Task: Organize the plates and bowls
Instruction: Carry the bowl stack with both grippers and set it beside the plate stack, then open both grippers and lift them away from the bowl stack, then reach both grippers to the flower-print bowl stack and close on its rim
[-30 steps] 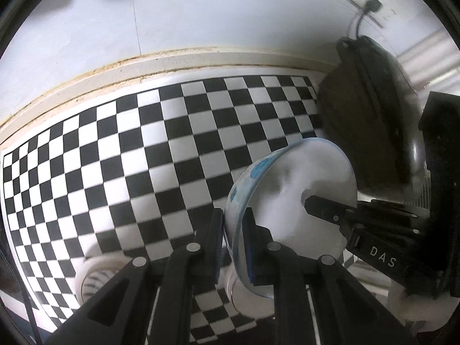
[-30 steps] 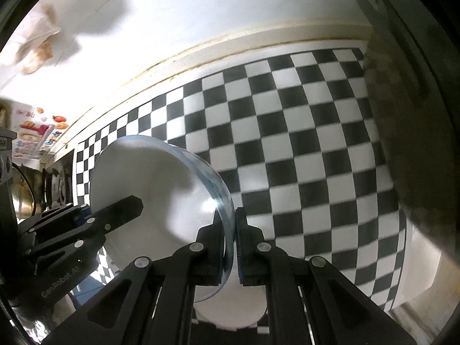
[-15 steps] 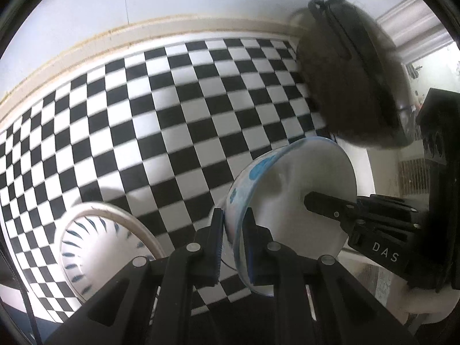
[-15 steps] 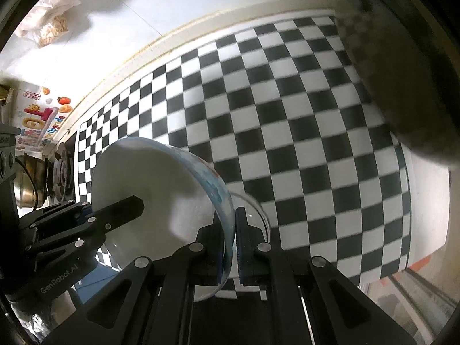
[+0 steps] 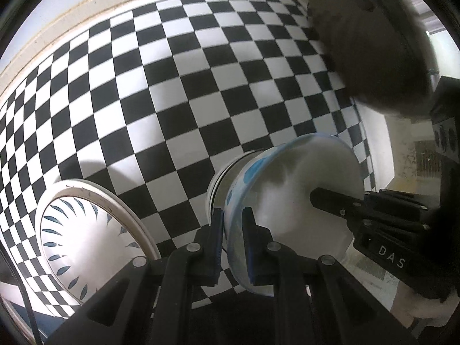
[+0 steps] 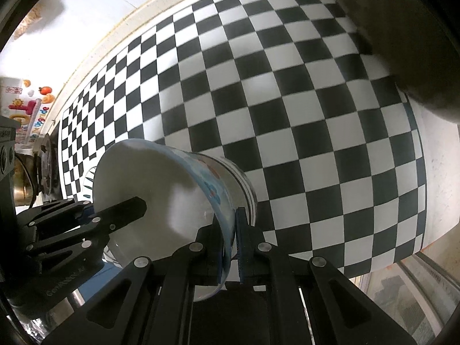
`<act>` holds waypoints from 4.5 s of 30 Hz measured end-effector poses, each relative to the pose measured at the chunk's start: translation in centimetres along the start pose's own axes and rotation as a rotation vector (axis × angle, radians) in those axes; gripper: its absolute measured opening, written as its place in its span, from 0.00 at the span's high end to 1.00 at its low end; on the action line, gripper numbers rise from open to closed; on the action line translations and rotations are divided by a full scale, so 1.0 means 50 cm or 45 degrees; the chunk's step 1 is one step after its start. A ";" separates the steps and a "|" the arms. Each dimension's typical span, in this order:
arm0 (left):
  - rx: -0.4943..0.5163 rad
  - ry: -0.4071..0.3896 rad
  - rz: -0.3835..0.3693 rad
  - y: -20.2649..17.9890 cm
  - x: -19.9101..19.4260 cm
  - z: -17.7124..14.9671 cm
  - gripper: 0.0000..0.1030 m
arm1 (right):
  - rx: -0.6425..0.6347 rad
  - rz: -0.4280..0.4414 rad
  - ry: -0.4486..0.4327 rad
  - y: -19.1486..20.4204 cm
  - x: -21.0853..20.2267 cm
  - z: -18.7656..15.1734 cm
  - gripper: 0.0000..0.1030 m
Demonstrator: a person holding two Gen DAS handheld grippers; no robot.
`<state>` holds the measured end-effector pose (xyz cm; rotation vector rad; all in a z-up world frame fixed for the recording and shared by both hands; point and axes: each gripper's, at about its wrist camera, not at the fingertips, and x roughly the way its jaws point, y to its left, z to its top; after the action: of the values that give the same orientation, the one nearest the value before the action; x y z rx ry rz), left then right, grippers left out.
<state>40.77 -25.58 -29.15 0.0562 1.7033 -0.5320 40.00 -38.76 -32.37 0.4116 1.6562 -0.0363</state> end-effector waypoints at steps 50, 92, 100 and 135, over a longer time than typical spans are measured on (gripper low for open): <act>-0.034 0.036 0.028 0.011 0.019 -0.010 0.89 | 0.046 0.034 0.080 -0.023 0.012 -0.010 0.84; 0.025 -0.251 0.111 -0.030 -0.235 -0.172 0.78 | -0.133 -0.050 -0.220 0.095 -0.257 -0.171 0.28; 0.021 -0.272 0.102 -0.027 -0.247 -0.170 0.78 | -0.090 -0.029 -0.249 0.085 -0.271 -0.171 0.26; -0.352 0.249 -0.349 0.123 0.126 0.061 0.69 | 0.274 0.216 0.124 -0.085 0.151 -0.013 0.22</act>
<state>44.23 -22.85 -37.32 -0.3376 1.9761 -0.4995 37.62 -40.72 -40.51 0.7261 1.7140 -0.0693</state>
